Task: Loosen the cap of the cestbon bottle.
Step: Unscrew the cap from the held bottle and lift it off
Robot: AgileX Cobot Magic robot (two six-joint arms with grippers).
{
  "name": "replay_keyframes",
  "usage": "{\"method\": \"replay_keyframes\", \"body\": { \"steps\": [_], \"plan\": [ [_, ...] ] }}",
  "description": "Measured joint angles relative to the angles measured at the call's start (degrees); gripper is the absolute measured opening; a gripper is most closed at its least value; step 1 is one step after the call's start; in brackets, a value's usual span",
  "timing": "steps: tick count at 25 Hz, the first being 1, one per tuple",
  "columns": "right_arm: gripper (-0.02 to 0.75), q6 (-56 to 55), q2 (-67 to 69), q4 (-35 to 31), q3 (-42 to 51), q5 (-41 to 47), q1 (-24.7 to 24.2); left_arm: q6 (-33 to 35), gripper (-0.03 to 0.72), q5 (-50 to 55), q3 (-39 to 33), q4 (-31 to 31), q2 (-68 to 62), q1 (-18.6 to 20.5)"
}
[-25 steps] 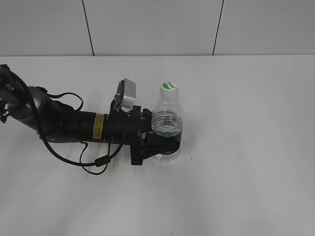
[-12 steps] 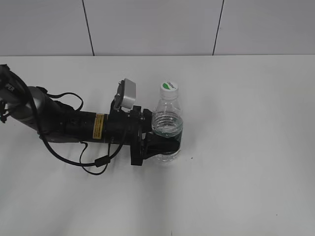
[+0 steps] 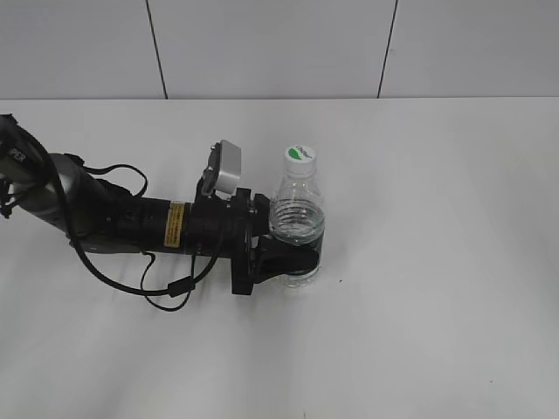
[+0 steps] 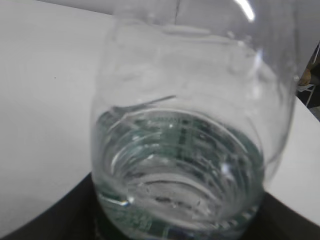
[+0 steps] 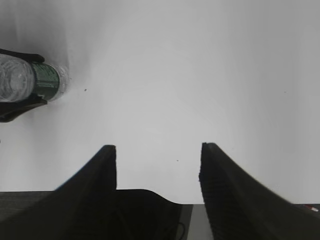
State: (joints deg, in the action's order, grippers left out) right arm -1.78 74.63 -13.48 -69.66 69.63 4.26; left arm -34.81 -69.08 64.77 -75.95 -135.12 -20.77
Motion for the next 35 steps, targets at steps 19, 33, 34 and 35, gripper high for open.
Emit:
{"method": "replay_keyframes", "body": {
  "steps": [19,33,34,35],
  "plan": [
    [0.41,-8.7,28.1,0.2,-25.6,0.2,19.9,0.4,0.422,-0.2,0.0,-0.6,0.0,0.0],
    [0.41,-10.5,37.2,-0.1,-32.3,0.2,28.0,0.4,0.422,0.8,0.1,-1.1,0.2,0.0],
    [0.41,-10.5,37.5,-0.1,-32.3,0.2,28.4,0.4,0.422,1.0,0.1,-1.2,0.3,-0.1],
    [0.41,-10.5,37.7,-0.1,-32.3,0.2,28.7,0.4,0.422,1.0,0.1,-1.3,0.3,-0.1]
  ]
}}
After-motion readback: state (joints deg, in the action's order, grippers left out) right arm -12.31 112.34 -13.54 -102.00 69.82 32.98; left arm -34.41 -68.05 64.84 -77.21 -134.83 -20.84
